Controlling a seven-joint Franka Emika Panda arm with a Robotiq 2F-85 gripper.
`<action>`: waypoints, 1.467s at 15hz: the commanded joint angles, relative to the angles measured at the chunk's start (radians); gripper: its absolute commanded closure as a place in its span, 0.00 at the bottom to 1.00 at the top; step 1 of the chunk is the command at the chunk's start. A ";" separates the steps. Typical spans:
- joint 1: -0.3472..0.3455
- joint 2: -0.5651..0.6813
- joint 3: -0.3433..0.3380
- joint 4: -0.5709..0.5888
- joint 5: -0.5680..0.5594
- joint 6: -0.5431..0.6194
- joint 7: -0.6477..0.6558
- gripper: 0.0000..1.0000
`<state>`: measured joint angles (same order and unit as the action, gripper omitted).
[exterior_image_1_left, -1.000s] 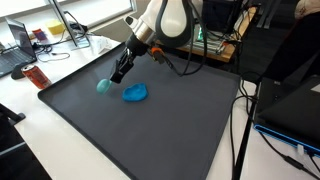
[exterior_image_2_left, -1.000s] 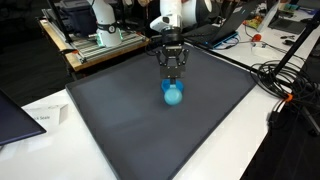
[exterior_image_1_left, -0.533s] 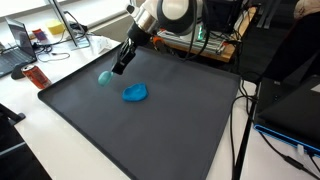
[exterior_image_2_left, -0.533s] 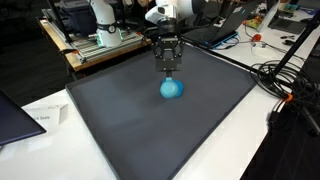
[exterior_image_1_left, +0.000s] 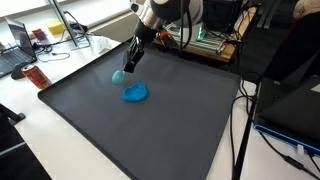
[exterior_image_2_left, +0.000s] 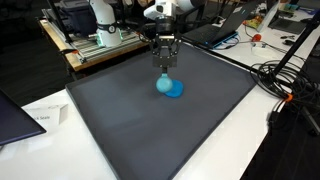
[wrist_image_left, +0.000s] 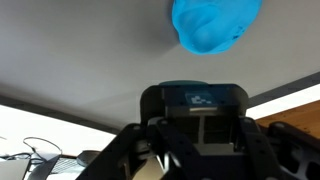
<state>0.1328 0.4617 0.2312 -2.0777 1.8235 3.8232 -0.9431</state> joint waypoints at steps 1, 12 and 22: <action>-0.008 -0.004 0.010 0.006 0.026 -0.008 -0.021 0.53; 0.022 0.005 0.022 0.033 0.000 0.036 -0.036 0.78; 0.123 0.021 0.024 0.024 -0.134 0.189 -0.038 0.78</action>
<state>0.2287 0.4680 0.2603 -2.0576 1.7216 3.9600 -0.9704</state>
